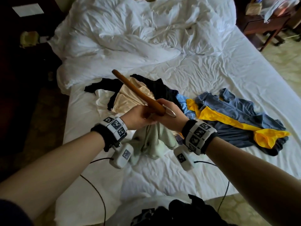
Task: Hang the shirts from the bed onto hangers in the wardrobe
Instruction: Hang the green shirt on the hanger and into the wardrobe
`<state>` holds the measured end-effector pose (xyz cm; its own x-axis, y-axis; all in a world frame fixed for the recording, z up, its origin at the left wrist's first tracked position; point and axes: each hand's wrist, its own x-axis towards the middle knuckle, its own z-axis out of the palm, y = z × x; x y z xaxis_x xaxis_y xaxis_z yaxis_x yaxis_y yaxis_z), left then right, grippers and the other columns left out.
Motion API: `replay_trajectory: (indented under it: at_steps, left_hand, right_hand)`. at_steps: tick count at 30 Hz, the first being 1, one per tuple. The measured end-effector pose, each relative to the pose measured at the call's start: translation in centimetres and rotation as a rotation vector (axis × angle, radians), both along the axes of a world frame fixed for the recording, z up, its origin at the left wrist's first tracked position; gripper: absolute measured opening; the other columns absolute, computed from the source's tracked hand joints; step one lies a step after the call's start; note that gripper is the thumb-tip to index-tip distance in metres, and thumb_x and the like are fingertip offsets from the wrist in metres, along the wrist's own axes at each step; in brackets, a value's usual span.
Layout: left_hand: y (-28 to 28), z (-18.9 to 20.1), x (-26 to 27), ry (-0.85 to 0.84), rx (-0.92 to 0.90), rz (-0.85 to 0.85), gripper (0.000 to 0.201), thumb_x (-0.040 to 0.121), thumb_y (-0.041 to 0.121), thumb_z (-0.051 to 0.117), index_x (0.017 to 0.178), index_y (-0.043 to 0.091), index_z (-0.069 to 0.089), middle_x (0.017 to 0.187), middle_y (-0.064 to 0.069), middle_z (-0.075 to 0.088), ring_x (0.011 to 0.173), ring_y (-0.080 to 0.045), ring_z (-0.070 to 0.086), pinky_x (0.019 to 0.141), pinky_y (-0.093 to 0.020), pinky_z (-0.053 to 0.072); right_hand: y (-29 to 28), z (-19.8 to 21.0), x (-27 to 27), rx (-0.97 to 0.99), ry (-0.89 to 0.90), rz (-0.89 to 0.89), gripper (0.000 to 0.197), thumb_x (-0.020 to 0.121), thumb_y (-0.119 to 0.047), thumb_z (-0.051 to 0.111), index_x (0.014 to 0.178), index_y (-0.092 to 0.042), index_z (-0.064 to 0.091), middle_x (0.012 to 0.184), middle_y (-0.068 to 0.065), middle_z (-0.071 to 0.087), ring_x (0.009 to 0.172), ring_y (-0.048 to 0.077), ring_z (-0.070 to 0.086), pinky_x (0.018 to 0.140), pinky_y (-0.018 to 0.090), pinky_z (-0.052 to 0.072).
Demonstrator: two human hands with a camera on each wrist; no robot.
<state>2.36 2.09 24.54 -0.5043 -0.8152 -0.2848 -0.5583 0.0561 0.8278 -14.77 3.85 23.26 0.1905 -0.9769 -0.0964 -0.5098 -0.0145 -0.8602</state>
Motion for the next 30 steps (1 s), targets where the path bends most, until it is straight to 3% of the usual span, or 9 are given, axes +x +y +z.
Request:
replay_trajectory:
  at_steps: [3,5,8,10,14,17,23,26,30]
  left_hand:
    - [-0.6,-0.5,0.1,-0.168,-0.122,-0.064,0.013,0.087,0.017,0.073,0.097,0.017,0.064,0.084,0.000,0.065,0.076,-0.012,0.060,0.072,-0.029,0.045]
    - [-0.7,-0.6,0.2,-0.161,-0.157,-0.065,0.014,0.086,0.020,0.073,0.094,0.019,0.062,0.085,-0.001,0.066,0.080,-0.017,0.062,0.072,-0.030,0.046]
    - [-0.6,0.1,0.0,0.021,-0.093,0.030,0.019,0.087,0.009,0.073,0.102,0.009,0.063,0.097,-0.009,0.068,0.091,-0.020,0.064,0.082,-0.028,0.052]
    - [-0.7,0.7,0.2,0.143,0.009,0.127,0.020,0.087,-0.001,0.069,0.101,0.011,0.062,0.101,-0.008,0.063,0.095,-0.016,0.061,0.085,-0.021,0.050]
    - [-0.7,2.3,0.1,0.425,0.252,0.258,0.029,0.086,-0.012,0.061,0.102,0.013,0.061,0.097,-0.006,0.061,0.094,-0.017,0.062,0.084,-0.030,0.054]
    - [-0.8,3.2,0.2,0.553,0.332,0.313,0.035,0.086,-0.022,0.048,0.096,0.010,0.057,0.086,-0.003,0.060,0.082,-0.012,0.063,0.078,-0.024,0.053]
    - [-1.8,2.0,4.1,0.274,0.079,0.330,0.047,0.077,-0.022,0.062,0.101,0.017,0.058,0.099,-0.003,0.059,0.095,-0.017,0.060,0.077,-0.025,0.053]
    - [-1.8,0.9,5.4,0.295,0.187,0.390,0.054,0.075,0.001,0.080,0.122,0.015,0.058,0.119,-0.015,0.059,0.114,-0.028,0.060,0.096,-0.039,0.053]
    - [-2.2,0.7,5.6,0.038,0.079,0.327,0.071,0.070,0.029,0.084,0.134,0.019,0.056,0.132,0.001,0.055,0.120,-0.012,0.054,0.100,-0.029,0.047]
  right_hand:
    - [-0.1,-0.3,-1.3,-0.001,0.007,-0.051,0.033,0.077,-0.025,0.081,0.103,-0.014,0.064,0.084,-0.002,0.065,0.078,0.018,0.062,0.071,0.039,0.050]
    - [-0.1,-0.4,-2.2,0.002,0.019,-0.084,0.029,0.078,-0.022,0.080,0.101,-0.013,0.064,0.080,-0.006,0.062,0.074,0.014,0.058,0.066,0.031,0.045]
    - [0.4,-0.7,-3.5,0.013,0.029,-0.123,0.037,0.077,-0.021,0.081,0.109,-0.018,0.063,0.086,-0.016,0.065,0.081,0.007,0.062,0.068,0.019,0.044]
    - [0.6,-1.5,-4.0,0.068,0.001,-0.151,0.043,0.073,-0.023,0.084,0.110,-0.021,0.062,0.091,-0.016,0.065,0.086,0.006,0.062,0.072,0.020,0.044]
    - [0.8,-3.2,-3.7,0.159,0.023,-0.160,0.041,0.057,-0.044,0.080,0.088,-0.030,0.058,0.084,-0.008,0.064,0.079,0.011,0.061,0.066,0.028,0.045]
    - [0.5,-3.6,-3.6,0.151,0.054,-0.152,0.027,0.071,-0.026,0.080,0.084,-0.026,0.056,0.084,-0.003,0.064,0.079,0.015,0.060,0.068,0.030,0.042]
    - [-0.6,-0.4,-5.8,0.040,0.095,-0.219,0.027,0.077,-0.013,0.078,0.099,-0.010,0.063,0.086,0.004,0.064,0.078,0.020,0.060,0.064,0.029,0.047]
    - [-1.4,1.9,-6.3,-0.037,0.092,-0.203,0.028,0.078,-0.009,0.075,0.102,-0.010,0.062,0.083,0.003,0.061,0.073,0.019,0.058,0.059,0.023,0.047]
    - [-1.9,2.7,-6.3,-0.049,0.097,-0.214,0.029,0.075,-0.010,0.074,0.102,-0.016,0.064,0.085,0.005,0.064,0.077,0.022,0.060,0.067,0.034,0.046]
